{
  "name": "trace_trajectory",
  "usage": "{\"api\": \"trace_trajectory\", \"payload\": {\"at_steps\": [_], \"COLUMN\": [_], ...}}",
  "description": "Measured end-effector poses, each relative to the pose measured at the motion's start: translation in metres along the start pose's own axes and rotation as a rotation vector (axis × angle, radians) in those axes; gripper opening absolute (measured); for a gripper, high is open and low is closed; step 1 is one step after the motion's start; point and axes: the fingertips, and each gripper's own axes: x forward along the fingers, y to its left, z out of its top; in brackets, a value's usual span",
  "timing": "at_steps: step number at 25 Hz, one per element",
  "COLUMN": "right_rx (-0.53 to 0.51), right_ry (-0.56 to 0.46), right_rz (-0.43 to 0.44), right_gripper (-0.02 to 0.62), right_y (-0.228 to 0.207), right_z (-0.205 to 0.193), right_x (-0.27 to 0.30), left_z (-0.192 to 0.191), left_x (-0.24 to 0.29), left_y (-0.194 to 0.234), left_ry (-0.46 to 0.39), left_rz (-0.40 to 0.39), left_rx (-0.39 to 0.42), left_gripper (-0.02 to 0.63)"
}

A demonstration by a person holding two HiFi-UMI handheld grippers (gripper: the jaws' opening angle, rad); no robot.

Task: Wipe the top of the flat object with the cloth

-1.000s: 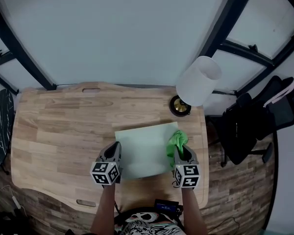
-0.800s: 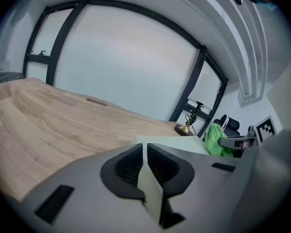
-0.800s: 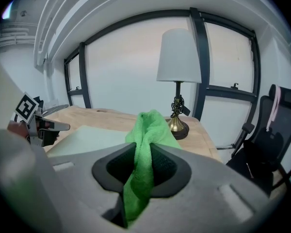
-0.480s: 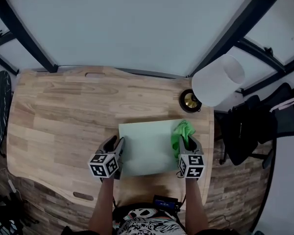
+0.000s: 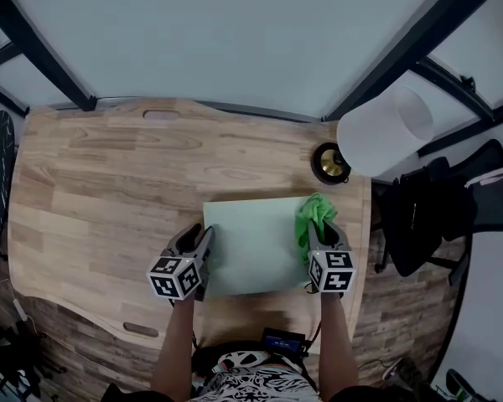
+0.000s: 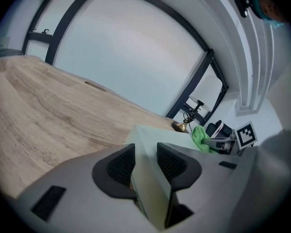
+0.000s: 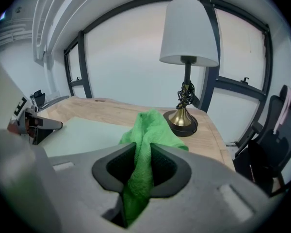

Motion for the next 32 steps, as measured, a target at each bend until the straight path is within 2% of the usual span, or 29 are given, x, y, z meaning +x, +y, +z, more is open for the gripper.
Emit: {"api": "trace_trajectory", "payload": {"at_steps": [5,8,16,21,26,32], "right_rx": [0.028,0.044,0.038,0.103,0.068,0.084], "right_ry": [0.035,0.051,0.06,0.089,0.116,0.127], "right_rz": [0.034,0.049,0.038,0.057,0.063,0.084], "right_gripper": [0.077,0.077,0.077,0.077,0.077,0.077], "right_y": [0.0,-0.001,0.0,0.0,0.002,0.004], "right_z": [-0.002,-0.003,-0.004,-0.003,0.0,0.002], "right_x": [0.004,0.005,0.009,0.01,0.011,0.015], "left_z": [0.0,-0.001,-0.001,-0.002,-0.001,-0.001], "left_x": [0.001,0.002,0.003,0.003,0.005,0.005], "left_y": [-0.004,-0.007,-0.004,-0.004,-0.004,-0.004], "left_ry": [0.026,0.054,0.041,0.048,0.059,0.066], "left_rz": [-0.004,-0.009,-0.02,-0.031,-0.037,-0.043], "left_rx": [0.059,0.081,0.072,0.065,0.063,0.061], "left_gripper": [0.129,0.1,0.1,0.101,0.101,0.101]}}
